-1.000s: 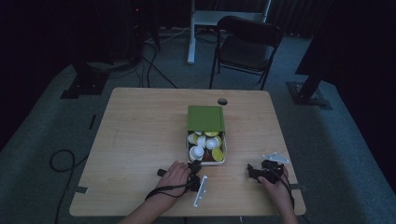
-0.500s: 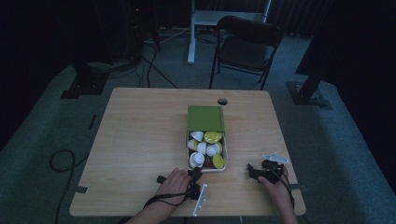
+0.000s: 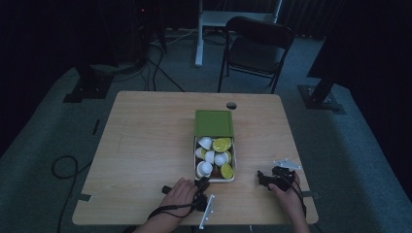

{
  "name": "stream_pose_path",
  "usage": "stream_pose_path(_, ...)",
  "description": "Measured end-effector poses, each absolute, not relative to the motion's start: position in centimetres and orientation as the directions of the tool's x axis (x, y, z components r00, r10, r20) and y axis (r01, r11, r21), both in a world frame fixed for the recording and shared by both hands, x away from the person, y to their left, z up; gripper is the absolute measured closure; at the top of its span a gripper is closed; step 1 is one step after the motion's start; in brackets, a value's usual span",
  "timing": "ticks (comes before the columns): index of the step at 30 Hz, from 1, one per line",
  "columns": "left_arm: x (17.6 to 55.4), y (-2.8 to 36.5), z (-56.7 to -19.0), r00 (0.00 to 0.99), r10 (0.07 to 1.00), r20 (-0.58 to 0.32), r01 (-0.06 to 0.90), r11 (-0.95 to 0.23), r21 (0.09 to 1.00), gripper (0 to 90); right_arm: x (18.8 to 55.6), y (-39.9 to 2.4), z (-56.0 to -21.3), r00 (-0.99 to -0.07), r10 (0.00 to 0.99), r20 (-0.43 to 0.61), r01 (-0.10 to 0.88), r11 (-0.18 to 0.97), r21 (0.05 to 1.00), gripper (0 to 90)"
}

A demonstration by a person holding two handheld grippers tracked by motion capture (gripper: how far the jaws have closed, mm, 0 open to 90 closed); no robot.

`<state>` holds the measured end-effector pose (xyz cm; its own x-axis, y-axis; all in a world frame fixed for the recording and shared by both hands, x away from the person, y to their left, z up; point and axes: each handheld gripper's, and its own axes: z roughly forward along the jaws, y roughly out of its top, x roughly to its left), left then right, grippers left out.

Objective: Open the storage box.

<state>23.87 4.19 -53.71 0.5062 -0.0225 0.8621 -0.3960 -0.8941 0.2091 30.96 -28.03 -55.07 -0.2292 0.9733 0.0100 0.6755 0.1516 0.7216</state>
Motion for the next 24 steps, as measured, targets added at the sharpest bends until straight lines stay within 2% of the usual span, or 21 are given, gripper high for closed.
stream_pose_path(15,23.0,4.5,-53.7,0.505,-0.031,0.863,-0.402,-0.893,0.203,73.0,31.0,-28.0,-55.1,-0.229,0.973,0.010,0.676,0.152,0.722,10.4)
stream_pose_path(17,23.0,4.5,-53.8,0.513,-0.016,0.858,-0.406,-0.885,0.227,72.5,31.0,-28.0,-55.1,-0.229,0.973,0.010,0.676,0.152,0.722,10.4)
stream_pose_path(19,23.0,4.6,-53.8,0.538,0.003,0.843,-0.406,-0.876,0.262,67.4,31.0,-28.0,-55.1,-0.229,0.973,0.010,0.676,0.152,0.722,10.4)
stream_pose_path(20,23.0,4.6,-53.8,0.543,0.003,0.840,-0.408,-0.873,0.267,61.6,31.0,-28.0,-55.1,-0.229,0.973,0.010,0.676,0.152,0.722,10.4)
stream_pose_path(24,22.7,4.7,-53.4,0.577,0.037,0.816,-0.389,-0.866,0.313,61.4,31.0,-28.0,-55.1,-0.229,0.973,0.010,0.676,0.151,0.722,10.4)
